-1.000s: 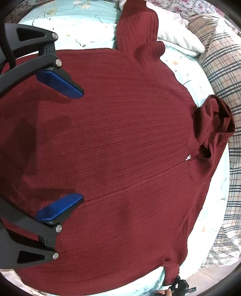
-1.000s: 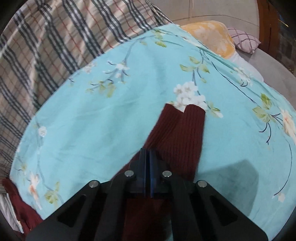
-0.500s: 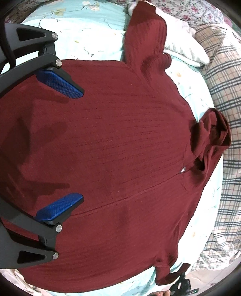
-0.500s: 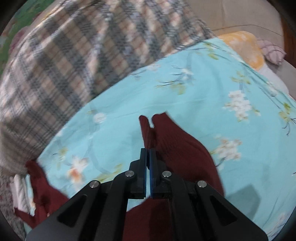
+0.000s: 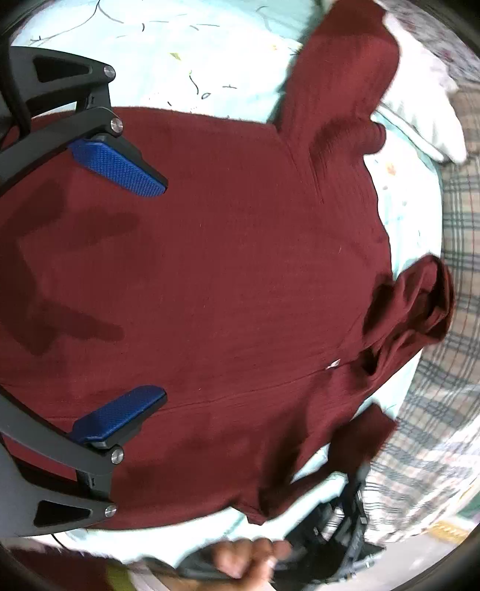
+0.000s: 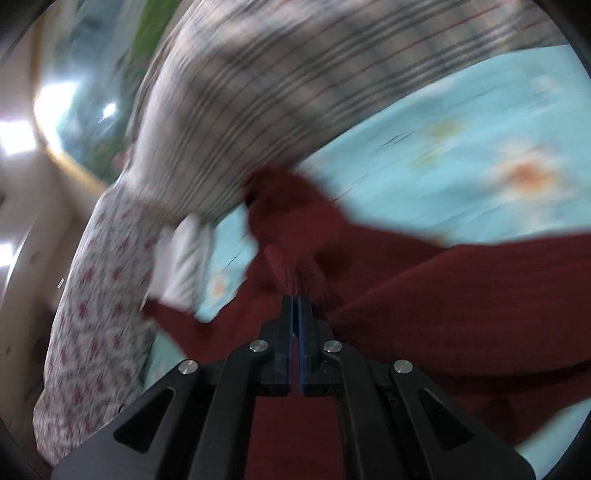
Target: Fold large clothes
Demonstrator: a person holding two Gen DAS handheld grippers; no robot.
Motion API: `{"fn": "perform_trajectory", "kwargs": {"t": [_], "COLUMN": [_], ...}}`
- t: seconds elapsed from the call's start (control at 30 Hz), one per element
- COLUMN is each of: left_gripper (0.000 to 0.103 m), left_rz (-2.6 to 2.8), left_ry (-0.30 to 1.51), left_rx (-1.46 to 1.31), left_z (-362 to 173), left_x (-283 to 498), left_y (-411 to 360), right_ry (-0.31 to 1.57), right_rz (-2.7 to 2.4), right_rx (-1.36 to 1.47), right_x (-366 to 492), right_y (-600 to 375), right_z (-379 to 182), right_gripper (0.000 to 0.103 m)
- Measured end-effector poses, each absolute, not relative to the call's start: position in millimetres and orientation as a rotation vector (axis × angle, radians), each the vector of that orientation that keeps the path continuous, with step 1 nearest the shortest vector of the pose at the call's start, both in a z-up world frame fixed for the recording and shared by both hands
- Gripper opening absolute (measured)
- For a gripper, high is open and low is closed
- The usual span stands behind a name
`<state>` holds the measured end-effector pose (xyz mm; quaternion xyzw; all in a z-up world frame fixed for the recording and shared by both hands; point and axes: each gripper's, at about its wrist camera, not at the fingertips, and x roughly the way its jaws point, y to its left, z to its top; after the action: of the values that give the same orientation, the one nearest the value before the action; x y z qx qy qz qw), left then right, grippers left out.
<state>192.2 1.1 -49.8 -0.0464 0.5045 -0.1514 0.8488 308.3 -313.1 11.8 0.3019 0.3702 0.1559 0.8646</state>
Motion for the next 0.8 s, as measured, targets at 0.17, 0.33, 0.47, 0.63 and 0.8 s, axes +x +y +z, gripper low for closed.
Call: {"fn": "perform_trajectory", "kwargs": {"t": [0.17, 0.33, 0.47, 0.63, 0.8], "left_gripper": [0.102, 0.102, 0.102, 0.100, 0.083], "left_rz": [-0.338, -0.377, -0.418, -0.455, -0.440], "left_ry": [1.062, 1.061, 1.061, 1.090, 1.091], "left_rx": [-0.212, -0.288, -0.310, -0.286, -0.196], "left_z": [-52, -55, -56, -68, -77], "left_x": [201, 216, 243, 296, 334], "left_y": [35, 54, 52, 29, 3], "right_ry": [0.890, 1.004, 1.050, 0.988, 0.925], "right_rz": [0.462, 0.493, 0.463, 0.380, 0.247], "right_rx": [0.637, 0.562, 0.559, 0.551, 0.589], "right_x": [329, 326, 316, 283, 241], "right_y": [-222, -184, -194, -227, -279], "right_z": [-35, -70, -77, -60, -45], "right_gripper": [0.002, 0.006, 0.007, 0.007, 0.007]}}
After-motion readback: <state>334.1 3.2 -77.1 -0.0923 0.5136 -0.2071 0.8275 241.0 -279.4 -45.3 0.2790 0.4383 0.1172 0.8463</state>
